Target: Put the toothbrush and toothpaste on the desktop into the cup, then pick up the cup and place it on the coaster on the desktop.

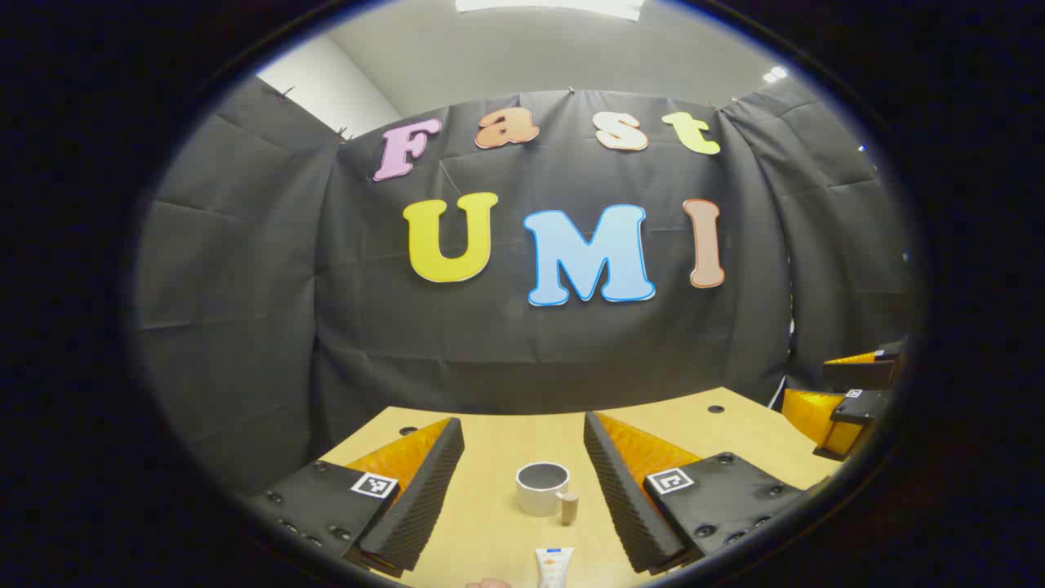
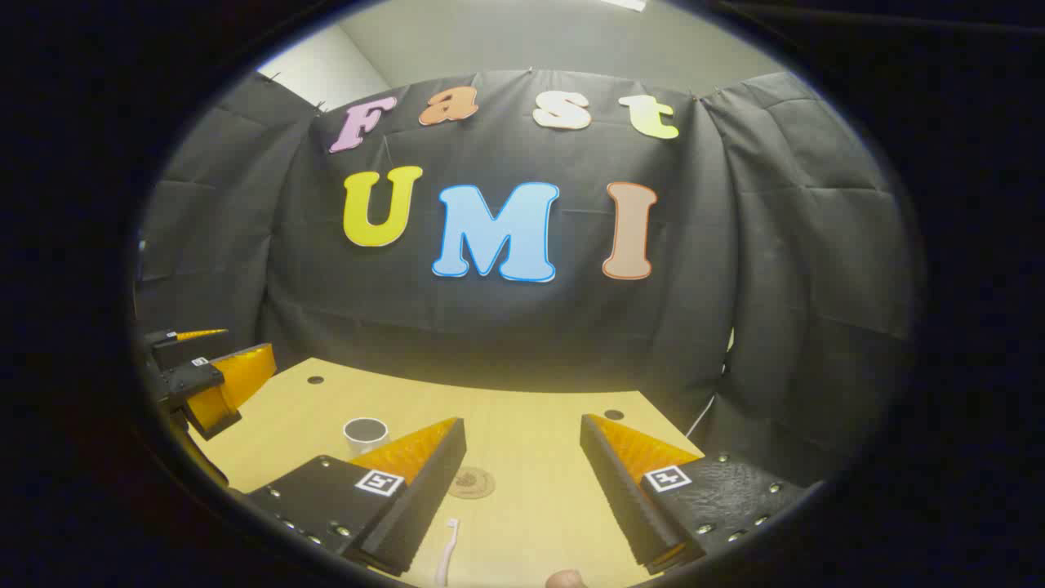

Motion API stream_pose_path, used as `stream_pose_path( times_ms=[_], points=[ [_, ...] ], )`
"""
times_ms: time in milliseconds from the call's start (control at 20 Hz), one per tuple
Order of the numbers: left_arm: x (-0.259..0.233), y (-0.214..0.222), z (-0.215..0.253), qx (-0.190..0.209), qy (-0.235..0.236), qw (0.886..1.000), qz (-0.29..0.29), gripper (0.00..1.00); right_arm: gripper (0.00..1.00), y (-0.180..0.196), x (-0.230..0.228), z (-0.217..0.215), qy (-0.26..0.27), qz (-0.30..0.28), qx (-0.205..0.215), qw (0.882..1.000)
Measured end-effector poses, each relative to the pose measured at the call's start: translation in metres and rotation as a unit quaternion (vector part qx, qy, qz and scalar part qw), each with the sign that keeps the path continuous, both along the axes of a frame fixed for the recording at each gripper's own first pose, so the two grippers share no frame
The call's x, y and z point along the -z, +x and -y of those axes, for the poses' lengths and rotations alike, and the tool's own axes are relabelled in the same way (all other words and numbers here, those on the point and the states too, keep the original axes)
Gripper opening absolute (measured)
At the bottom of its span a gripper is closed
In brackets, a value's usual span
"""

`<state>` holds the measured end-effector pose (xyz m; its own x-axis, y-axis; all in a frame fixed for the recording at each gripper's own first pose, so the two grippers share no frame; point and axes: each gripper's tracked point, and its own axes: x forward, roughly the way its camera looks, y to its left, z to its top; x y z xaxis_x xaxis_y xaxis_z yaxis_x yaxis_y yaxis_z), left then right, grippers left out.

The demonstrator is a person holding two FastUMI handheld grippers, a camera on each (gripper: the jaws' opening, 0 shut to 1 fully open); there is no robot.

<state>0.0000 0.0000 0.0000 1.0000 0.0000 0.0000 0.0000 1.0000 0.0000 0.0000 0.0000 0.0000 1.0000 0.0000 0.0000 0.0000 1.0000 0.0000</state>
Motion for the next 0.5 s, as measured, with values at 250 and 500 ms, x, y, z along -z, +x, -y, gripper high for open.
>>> stream_pose_path(
  times_ms=[250, 500],
  points=[
    [0.0027, -0.0018, 0.0018, 0.000, -0.005, 1.000, -0.007, 0.94, 0.92, 0.0010, 0.0017, 0.0002, 0.010, -0.009, -0.007, 1.000],
    [0.0068, -0.0022, 0.0025, 0.001, -0.007, 1.000, -0.017, 0.94, 0.92, 0.0040, 0.0052, 0.0010, 0.010, -0.017, -0.007, 1.000]
  ],
)
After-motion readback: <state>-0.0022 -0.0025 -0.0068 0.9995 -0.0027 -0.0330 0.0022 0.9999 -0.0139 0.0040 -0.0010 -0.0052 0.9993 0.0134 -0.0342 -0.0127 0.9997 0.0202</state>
